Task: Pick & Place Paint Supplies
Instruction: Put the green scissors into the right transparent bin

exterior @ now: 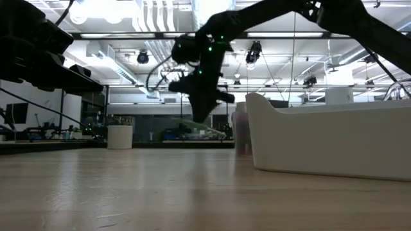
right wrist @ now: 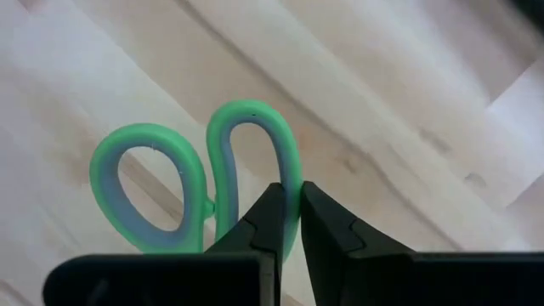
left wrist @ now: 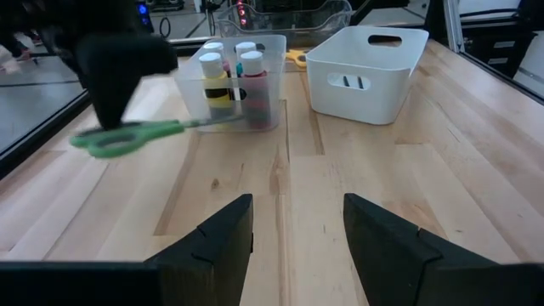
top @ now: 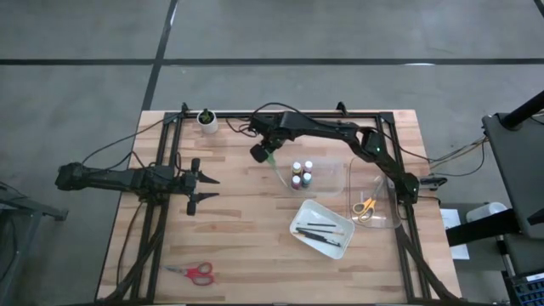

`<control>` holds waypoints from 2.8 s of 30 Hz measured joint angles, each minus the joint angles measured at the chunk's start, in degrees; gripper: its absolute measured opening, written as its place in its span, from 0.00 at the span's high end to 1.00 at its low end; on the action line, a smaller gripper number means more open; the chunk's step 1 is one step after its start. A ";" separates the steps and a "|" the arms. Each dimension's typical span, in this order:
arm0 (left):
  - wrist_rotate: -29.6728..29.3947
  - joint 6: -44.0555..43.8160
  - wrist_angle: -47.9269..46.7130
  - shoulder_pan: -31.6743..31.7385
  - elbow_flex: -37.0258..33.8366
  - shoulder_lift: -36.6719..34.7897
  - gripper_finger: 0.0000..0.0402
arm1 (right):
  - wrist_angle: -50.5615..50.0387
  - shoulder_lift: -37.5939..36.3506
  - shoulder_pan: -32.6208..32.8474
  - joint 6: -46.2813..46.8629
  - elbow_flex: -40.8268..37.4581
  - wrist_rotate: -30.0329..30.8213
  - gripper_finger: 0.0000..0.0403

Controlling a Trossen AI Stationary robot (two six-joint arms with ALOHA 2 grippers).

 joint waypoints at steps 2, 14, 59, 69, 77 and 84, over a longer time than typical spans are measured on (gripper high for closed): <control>-0.02 0.00 0.00 0.01 0.00 0.00 0.54 | 0.09 -0.32 0.63 -0.61 1.43 1.76 0.94; -0.01 0.00 -0.01 0.00 0.00 0.00 0.54 | 0.65 -5.03 7.05 -6.19 6.89 14.02 0.94; -0.02 0.00 0.00 0.01 0.00 0.70 0.54 | -31.95 -50.66 32.57 43.46 -31.57 37.19 0.94; -0.01 0.00 0.00 0.00 0.00 0.68 0.54 | -31.93 -67.11 32.73 59.32 -53.50 28.40 0.94; -0.01 0.00 -0.02 0.01 0.00 0.66 0.54 | -31.76 -74.72 32.71 69.16 -65.43 23.92 0.94; 0.00 0.00 -0.02 -0.01 0.00 0.66 0.54 | -30.23 -75.96 32.71 73.51 -71.44 17.18 0.94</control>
